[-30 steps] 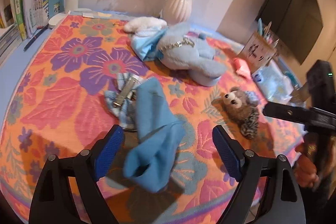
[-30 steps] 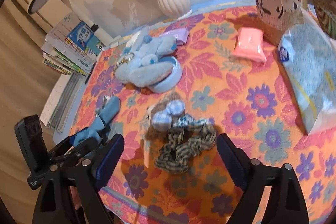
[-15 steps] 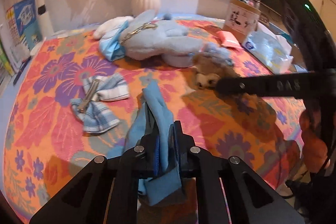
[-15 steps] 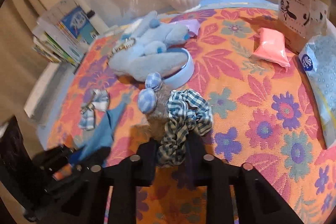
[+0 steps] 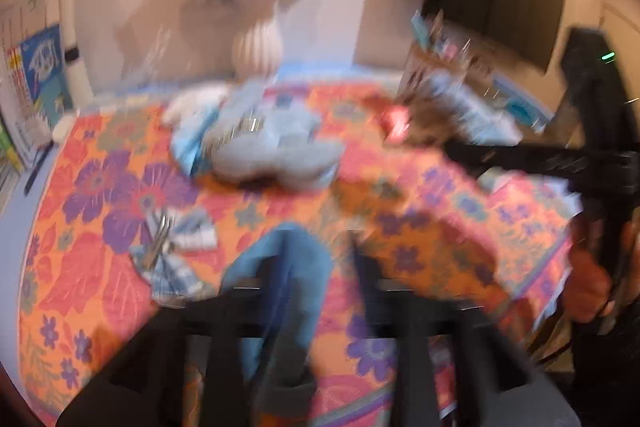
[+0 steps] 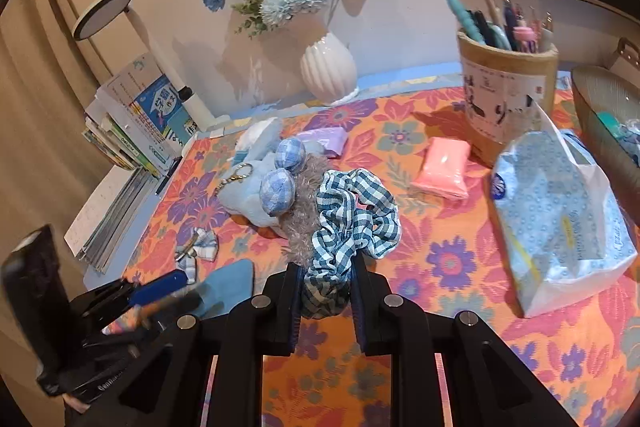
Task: Organize soft objects
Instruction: 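Carry both items to the glass tray and open both tools to release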
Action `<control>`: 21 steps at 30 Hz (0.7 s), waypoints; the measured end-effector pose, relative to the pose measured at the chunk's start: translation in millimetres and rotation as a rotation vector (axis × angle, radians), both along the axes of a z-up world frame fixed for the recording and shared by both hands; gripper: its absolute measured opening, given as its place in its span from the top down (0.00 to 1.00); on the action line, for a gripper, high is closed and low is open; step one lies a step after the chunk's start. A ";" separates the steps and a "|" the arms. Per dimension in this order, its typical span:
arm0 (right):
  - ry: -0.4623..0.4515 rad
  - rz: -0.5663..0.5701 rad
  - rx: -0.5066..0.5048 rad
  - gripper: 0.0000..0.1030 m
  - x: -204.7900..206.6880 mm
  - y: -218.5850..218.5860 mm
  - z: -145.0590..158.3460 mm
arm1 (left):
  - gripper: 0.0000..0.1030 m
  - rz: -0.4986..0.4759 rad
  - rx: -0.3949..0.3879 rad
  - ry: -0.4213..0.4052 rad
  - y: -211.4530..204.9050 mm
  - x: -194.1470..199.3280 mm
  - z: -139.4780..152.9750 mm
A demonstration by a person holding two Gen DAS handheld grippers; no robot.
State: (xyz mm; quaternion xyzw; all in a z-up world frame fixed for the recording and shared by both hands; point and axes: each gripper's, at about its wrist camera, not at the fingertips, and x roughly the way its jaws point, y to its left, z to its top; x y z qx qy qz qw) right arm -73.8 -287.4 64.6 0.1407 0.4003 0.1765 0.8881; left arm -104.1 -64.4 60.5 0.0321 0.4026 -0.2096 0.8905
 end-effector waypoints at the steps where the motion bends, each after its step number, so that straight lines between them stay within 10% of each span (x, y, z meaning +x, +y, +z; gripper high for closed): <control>1: 0.009 -0.002 -0.003 0.81 0.2 -1.7 -2.4 | 0.09 0.024 0.042 0.028 0.7 1.4 -6.7; 8: 0.080 0.019 0.029 0.81 8.4 -5.0 -29.4 | 0.10 0.111 0.079 0.148 28.3 -1.3 -43.1; 10: 0.084 0.035 0.030 0.81 9.5 -2.1 -32.3 | 0.31 0.125 0.122 0.110 25.1 3.5 -45.0; 12: 0.075 0.049 0.021 0.81 8.2 1.8 -31.0 | 0.84 0.117 0.140 0.080 21.4 7.2 -42.8; 13: 0.064 0.051 0.020 0.81 7.1 2.7 -28.9 | 0.95 0.103 0.125 0.084 21.2 9.5 -41.2; 21: -0.032 -0.015 0.030 0.81 -7.1 -28.2 1.6 | 0.94 0.016 -0.029 0.018 -4.2 5.6 1.4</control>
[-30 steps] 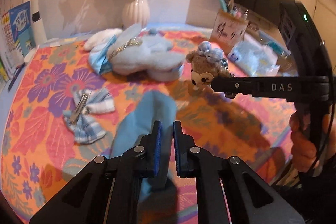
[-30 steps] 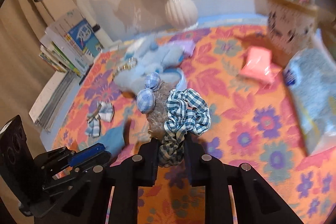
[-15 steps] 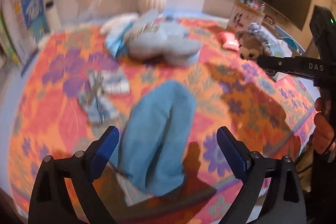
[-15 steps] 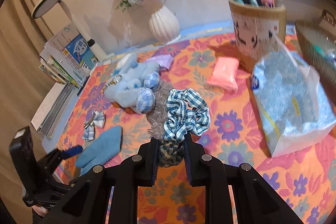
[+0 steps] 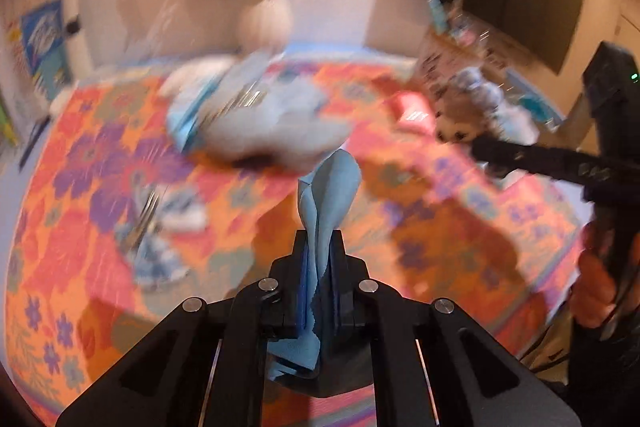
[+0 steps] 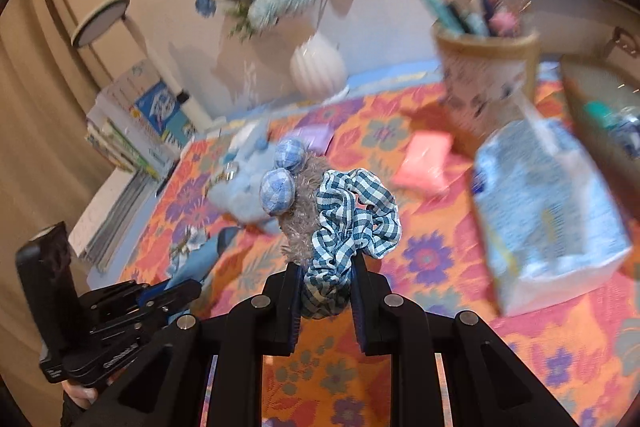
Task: Organize soft objects
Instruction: 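Carry both items to the glass tray and open both tools to release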
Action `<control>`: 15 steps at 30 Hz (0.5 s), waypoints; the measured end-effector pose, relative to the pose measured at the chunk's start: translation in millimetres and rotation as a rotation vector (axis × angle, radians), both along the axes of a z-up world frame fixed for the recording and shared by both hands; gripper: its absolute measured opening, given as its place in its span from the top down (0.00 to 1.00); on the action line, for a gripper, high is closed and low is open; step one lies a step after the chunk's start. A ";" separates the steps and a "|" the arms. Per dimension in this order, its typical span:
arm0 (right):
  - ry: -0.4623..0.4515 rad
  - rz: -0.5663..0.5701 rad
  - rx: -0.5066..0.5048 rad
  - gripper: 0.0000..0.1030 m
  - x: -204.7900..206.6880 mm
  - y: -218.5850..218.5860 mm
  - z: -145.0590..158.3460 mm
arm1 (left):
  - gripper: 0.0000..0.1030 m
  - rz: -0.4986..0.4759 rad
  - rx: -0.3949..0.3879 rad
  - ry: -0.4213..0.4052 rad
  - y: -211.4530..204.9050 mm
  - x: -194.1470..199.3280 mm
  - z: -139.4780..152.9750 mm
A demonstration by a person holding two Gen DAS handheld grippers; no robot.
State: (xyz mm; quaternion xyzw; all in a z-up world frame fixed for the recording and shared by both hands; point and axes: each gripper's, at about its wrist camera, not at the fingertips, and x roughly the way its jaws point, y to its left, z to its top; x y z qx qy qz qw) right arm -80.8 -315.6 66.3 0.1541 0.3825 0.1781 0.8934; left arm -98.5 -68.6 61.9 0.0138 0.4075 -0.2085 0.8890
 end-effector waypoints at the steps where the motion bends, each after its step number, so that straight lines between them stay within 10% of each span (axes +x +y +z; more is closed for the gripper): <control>1: -0.025 -0.017 0.000 0.81 -3.6 -7.4 7.8 | 0.94 -0.026 0.002 -0.029 -14.6 0.9 13.0; 15: -0.161 -0.619 0.017 0.81 -34.9 -218.0 104.3 | 0.94 -0.387 -0.169 -0.180 -240.6 62.5 141.8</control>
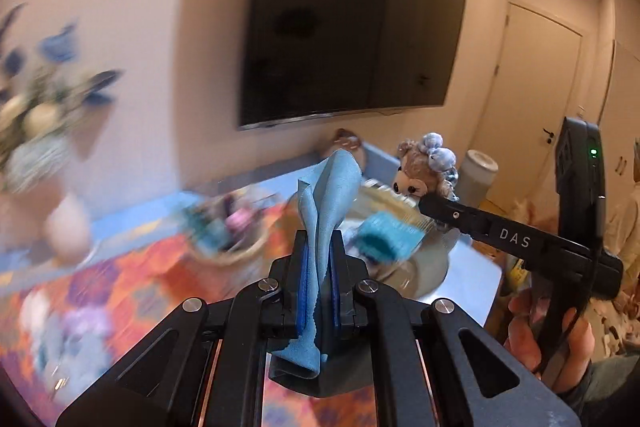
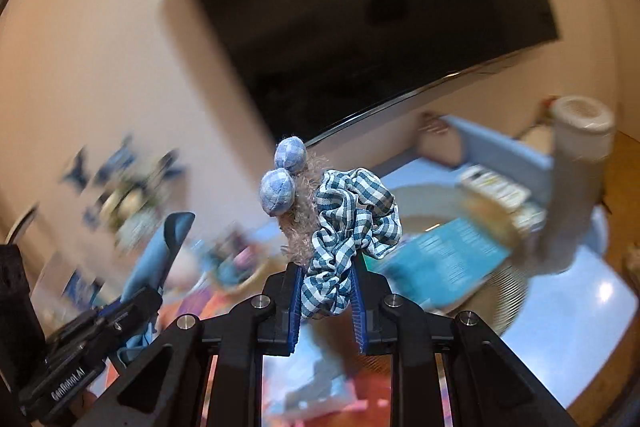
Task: Organize soft objects
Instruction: 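Carry both items to the glass tray and open both tools to release, then return both open tools to the tablecloth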
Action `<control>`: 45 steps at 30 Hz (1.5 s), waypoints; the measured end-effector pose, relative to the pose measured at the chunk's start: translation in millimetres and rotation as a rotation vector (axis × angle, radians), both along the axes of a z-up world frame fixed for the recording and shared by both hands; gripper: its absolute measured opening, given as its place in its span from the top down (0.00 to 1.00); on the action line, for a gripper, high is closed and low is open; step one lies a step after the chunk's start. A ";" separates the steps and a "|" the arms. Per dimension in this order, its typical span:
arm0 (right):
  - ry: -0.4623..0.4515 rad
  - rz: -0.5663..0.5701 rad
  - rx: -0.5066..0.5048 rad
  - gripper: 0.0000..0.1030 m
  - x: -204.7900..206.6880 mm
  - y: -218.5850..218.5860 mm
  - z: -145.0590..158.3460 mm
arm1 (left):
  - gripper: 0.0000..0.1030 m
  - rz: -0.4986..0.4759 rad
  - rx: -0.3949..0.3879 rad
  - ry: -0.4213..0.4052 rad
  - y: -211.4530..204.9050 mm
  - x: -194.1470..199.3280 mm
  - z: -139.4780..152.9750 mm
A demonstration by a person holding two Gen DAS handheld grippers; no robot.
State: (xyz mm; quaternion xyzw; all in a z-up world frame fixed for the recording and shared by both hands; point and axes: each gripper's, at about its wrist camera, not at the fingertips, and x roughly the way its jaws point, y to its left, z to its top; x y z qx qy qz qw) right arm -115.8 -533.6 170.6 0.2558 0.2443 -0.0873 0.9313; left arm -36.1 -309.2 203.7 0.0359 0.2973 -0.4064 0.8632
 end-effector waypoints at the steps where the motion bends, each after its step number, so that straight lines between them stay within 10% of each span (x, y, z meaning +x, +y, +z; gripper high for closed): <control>1: 0.010 -0.028 0.010 0.81 2.2 -12.9 -0.5 | 0.94 -0.018 0.001 0.017 -16.4 7.5 -2.0; 7: 0.073 -0.093 0.019 0.80 19.8 -43.7 -13.8 | 0.93 -0.057 -0.002 0.104 -77.1 40.9 -31.7; 12: 0.180 -0.096 0.078 0.62 30.9 -60.2 -45.2 | 0.46 -0.062 0.047 0.154 -97.6 50.3 -56.1; 18: 0.187 -0.156 0.085 0.49 6.5 -57.6 -54.1 | 0.40 -0.077 0.043 0.120 -74.0 30.2 -49.5; 27: -0.035 -0.083 -0.025 0.36 -45.4 1.8 29.7 | 0.40 0.119 0.075 -0.084 81.1 -17.0 5.7; 32: -0.143 0.229 -0.034 0.36 -29.4 98.5 46.9 | 0.27 0.401 0.207 -0.200 224.1 -53.5 43.8; 36: -0.055 0.438 -0.085 0.36 11.3 206.9 21.3 | 0.25 0.644 0.291 -0.232 310.0 -74.0 55.7; 45: 0.151 0.672 -0.196 0.36 62.5 323.0 -101.3 | 0.20 0.686 0.134 0.076 373.2 -43.3 -97.9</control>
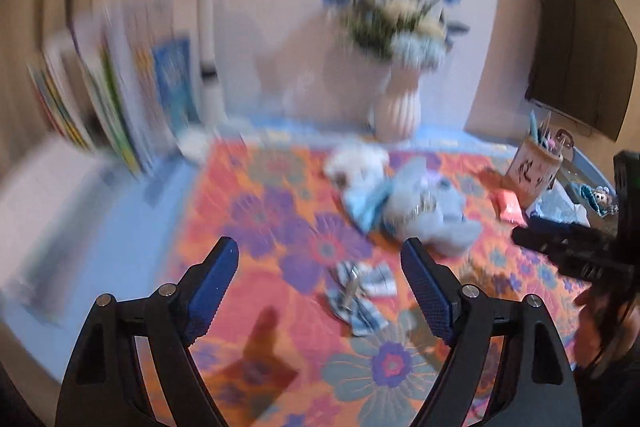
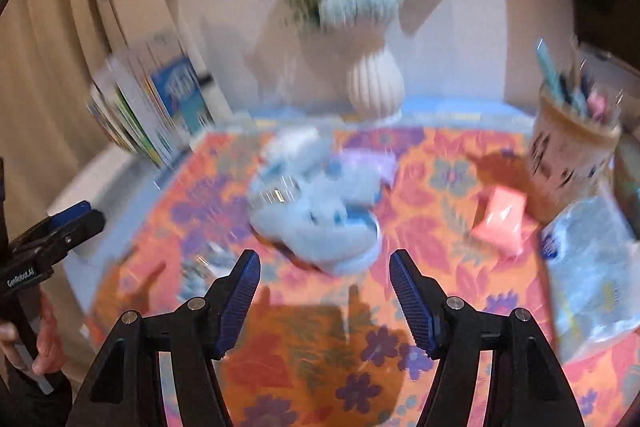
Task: Organize soft objects
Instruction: 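Return both open tools to the tablecloth, then grasp the blue gingham bow clip with the left tool while the right tool grasps the grey plush toy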
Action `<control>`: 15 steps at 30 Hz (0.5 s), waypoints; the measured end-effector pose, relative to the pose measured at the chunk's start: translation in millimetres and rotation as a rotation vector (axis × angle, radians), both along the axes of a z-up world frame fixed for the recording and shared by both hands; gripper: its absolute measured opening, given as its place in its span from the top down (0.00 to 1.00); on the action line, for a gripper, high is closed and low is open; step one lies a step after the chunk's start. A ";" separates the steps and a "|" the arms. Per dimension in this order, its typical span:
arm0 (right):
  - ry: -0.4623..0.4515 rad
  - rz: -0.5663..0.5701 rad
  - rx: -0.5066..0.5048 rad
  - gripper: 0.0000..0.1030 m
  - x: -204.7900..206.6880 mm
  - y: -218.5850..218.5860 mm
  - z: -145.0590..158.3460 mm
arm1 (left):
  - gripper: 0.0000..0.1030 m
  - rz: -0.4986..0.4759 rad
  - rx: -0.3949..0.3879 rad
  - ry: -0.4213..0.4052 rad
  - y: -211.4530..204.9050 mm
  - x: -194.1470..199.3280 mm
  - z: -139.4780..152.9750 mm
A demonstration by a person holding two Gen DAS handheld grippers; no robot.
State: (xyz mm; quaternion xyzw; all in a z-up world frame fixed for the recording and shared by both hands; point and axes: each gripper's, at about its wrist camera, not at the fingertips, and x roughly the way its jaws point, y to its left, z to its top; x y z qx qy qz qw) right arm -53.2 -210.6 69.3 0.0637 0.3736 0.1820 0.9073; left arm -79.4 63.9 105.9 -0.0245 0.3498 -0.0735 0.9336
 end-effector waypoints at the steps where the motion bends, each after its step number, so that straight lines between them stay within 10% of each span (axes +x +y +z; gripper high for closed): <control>1: 0.016 0.006 0.000 0.36 4.6 0.0 -12.3 | 0.20 -0.013 -0.035 0.030 -4.0 10.1 -20.5; 7: 0.147 -0.001 -0.024 0.36 20.2 -4.4 -57.9 | 0.20 -0.062 0.038 0.059 -32.6 29.7 -63.1; 15: 0.085 0.008 -0.091 0.27 11.5 7.7 -51.4 | 0.20 -0.015 0.074 0.000 -30.6 23.3 -68.7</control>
